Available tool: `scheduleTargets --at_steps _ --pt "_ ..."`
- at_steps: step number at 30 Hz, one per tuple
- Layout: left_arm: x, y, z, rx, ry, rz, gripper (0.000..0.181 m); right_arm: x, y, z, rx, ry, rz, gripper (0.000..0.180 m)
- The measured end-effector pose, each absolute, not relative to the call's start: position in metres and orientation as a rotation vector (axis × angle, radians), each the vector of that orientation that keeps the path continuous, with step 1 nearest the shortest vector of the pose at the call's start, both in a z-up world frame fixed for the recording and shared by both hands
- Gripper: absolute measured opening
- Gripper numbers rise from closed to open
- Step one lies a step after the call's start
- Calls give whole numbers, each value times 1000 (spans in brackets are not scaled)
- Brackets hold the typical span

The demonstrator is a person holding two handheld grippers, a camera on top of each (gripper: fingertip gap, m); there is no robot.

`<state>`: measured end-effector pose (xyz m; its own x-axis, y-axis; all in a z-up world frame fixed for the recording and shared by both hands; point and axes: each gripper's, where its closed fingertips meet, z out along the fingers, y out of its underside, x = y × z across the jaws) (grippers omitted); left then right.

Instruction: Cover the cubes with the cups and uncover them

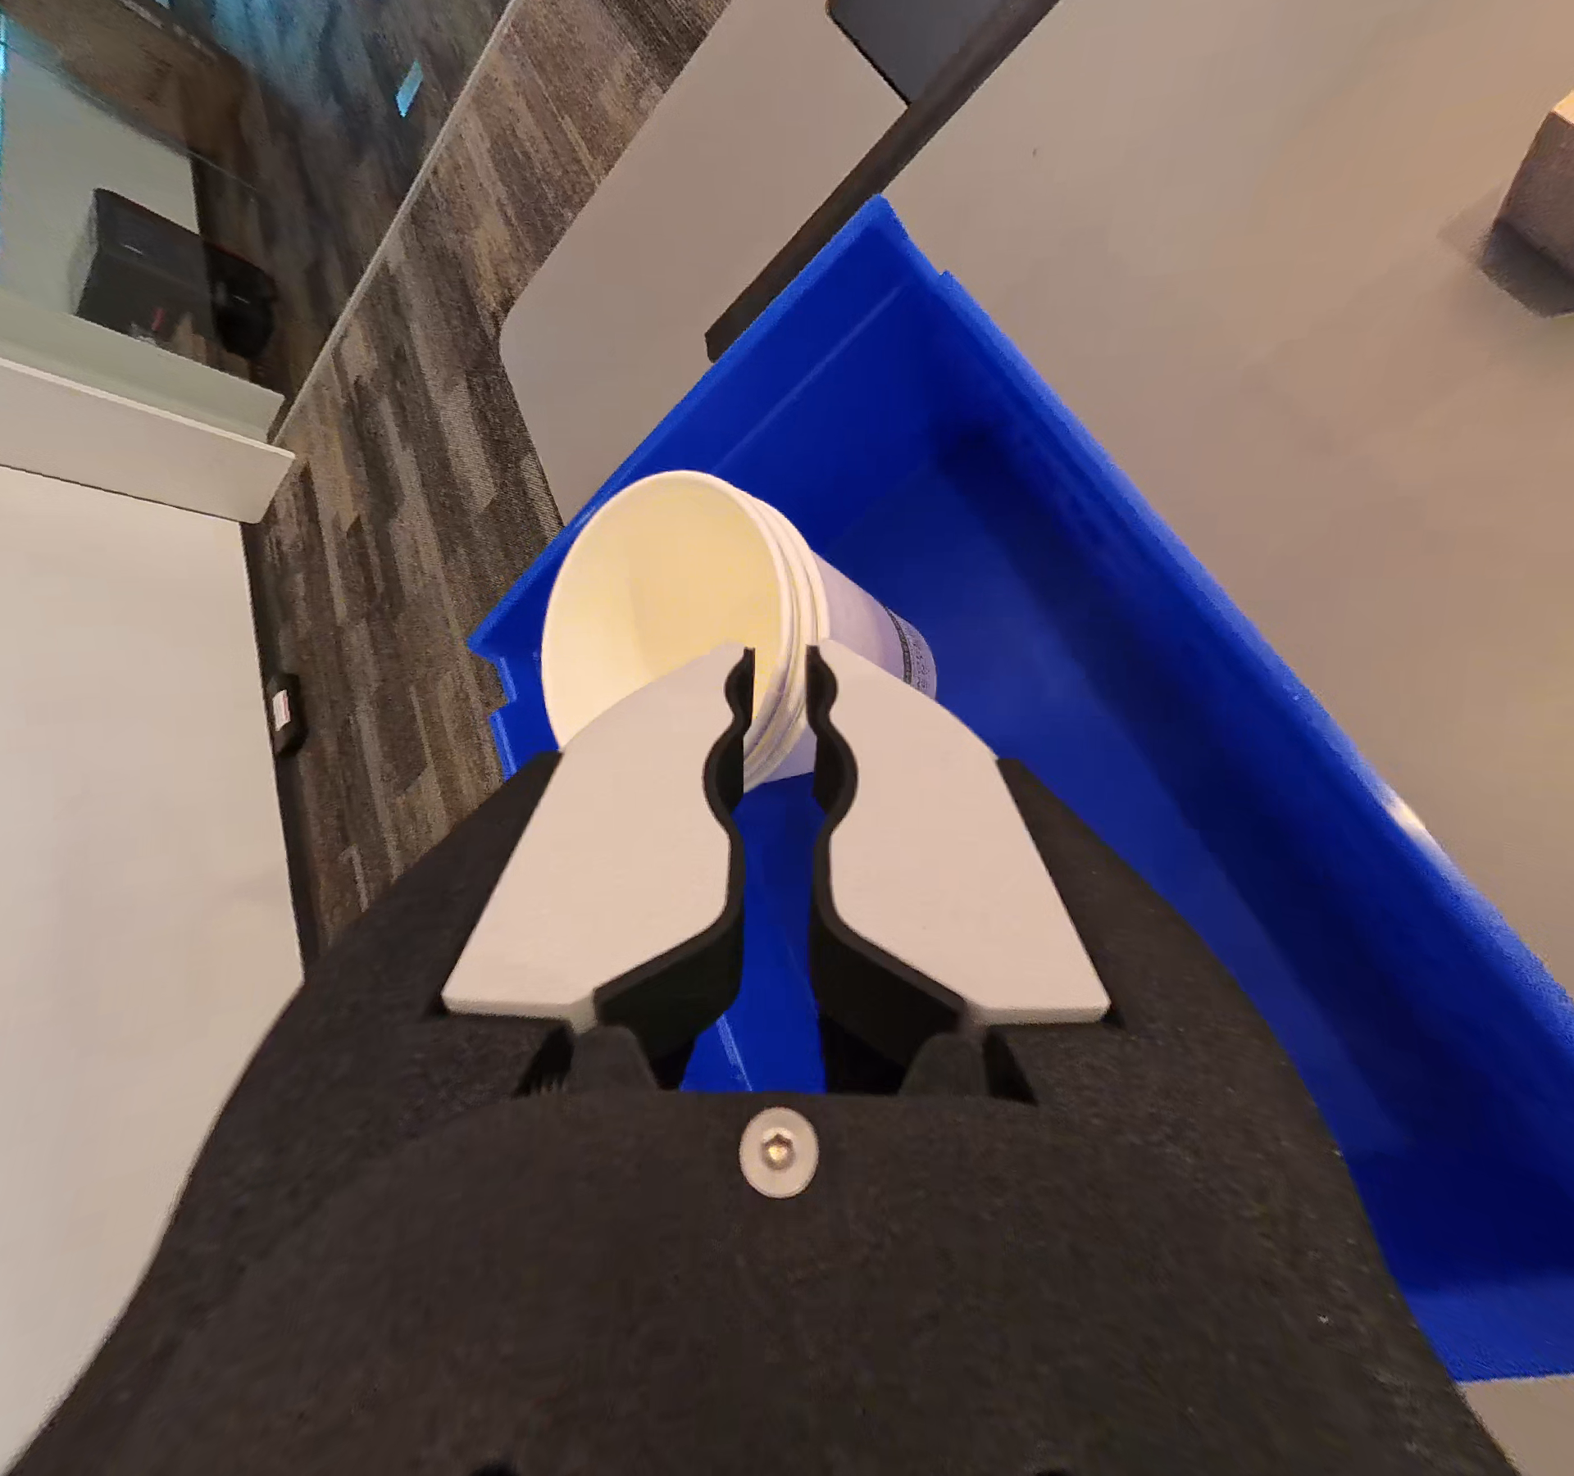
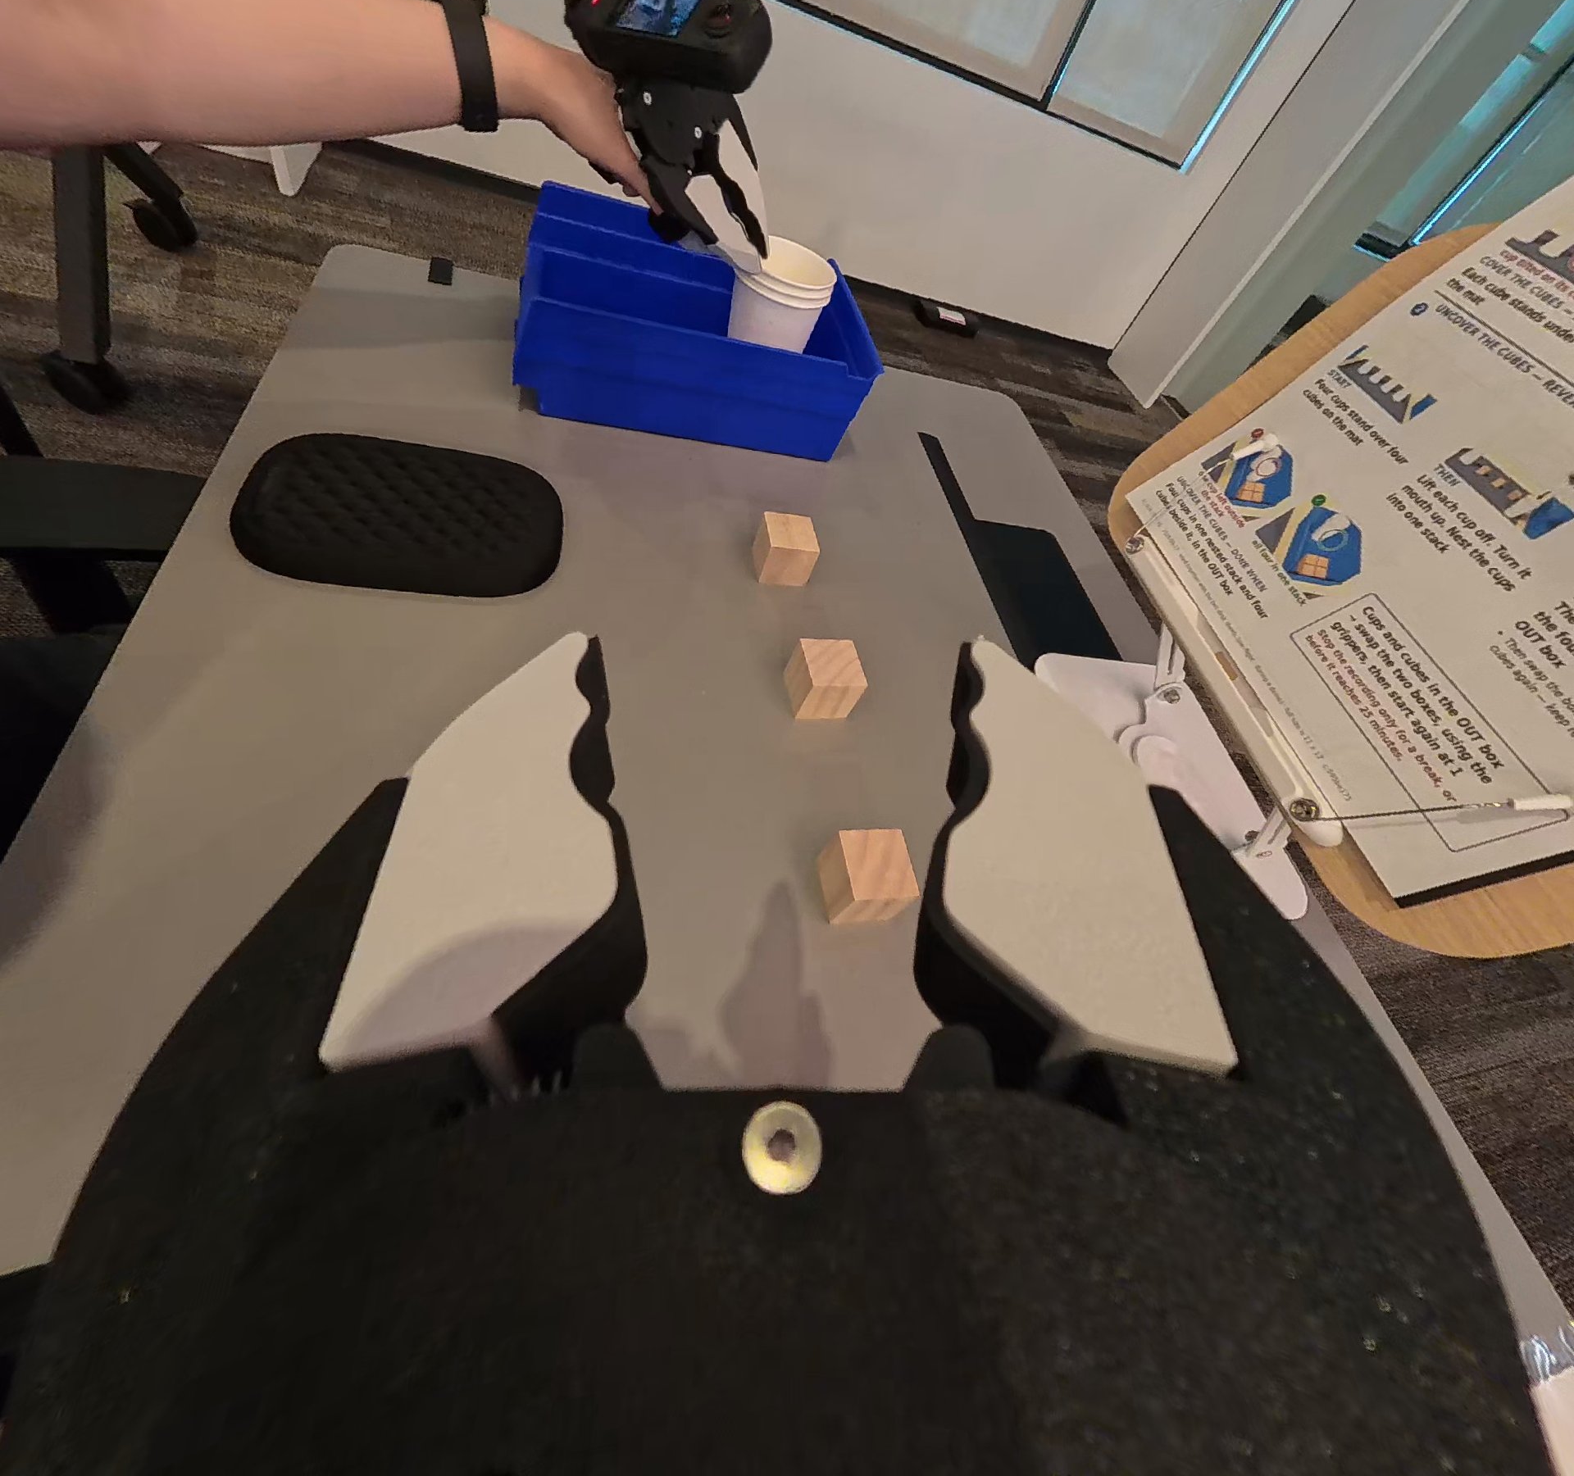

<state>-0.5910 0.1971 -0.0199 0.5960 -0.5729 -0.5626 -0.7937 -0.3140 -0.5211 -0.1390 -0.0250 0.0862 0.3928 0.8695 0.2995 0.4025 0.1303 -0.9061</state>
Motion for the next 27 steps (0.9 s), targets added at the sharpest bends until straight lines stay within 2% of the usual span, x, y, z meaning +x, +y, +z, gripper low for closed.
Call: scheduleTargets --at_steps 17,27 --pt "-587 202 -28 -2114 1046 111 4 -130 -15 75 -1522 -1209 441 74" --pt "-589 198 -9 -2084 994 59 3 -129 -10 67 -1551 -1225 431 74"
